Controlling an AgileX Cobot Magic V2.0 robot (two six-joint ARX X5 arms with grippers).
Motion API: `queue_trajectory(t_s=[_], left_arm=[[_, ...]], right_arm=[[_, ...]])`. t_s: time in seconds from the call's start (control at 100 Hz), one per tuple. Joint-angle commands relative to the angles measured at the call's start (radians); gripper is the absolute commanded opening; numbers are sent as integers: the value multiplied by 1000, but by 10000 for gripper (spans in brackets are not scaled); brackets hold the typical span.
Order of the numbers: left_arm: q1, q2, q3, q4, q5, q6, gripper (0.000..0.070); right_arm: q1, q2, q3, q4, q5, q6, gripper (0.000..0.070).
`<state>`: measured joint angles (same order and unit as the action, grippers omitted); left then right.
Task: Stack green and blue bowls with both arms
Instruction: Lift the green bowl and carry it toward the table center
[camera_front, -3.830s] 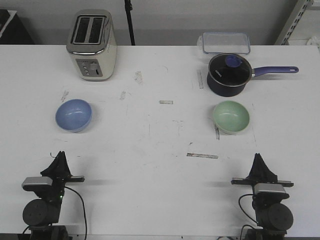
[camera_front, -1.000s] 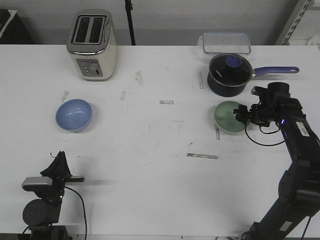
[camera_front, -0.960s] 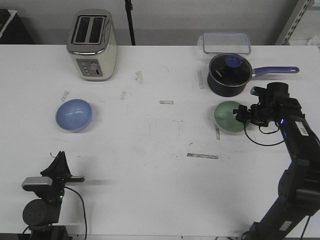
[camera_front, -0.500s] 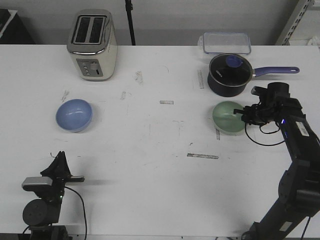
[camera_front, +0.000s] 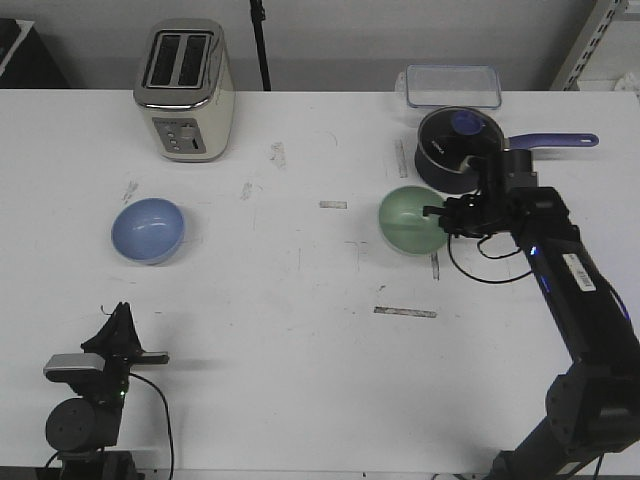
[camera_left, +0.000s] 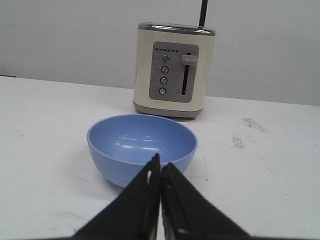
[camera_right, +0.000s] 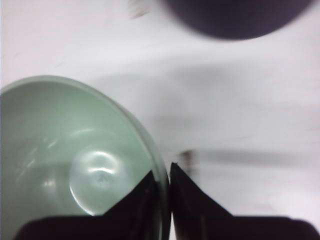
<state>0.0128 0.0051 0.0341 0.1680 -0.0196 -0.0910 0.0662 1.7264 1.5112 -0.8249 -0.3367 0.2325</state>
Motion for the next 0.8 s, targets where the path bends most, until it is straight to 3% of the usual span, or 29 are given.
queue_trajectory(t_s=[0.0,0.12,0.31,0.79], left_arm=[[1,-2,-22,13,5,11,2],[1,-2,-22,13,4,11,2],[1,-2,-22,13,5,11,2],[1,-2,-22,13,4,11,2]], right_arm=[[47,10,19,10,-2,91,4],[153,10,18,38,60,188,4],[300,19,11,67,216,238,4],[446,140,7,78,222,267,4]])
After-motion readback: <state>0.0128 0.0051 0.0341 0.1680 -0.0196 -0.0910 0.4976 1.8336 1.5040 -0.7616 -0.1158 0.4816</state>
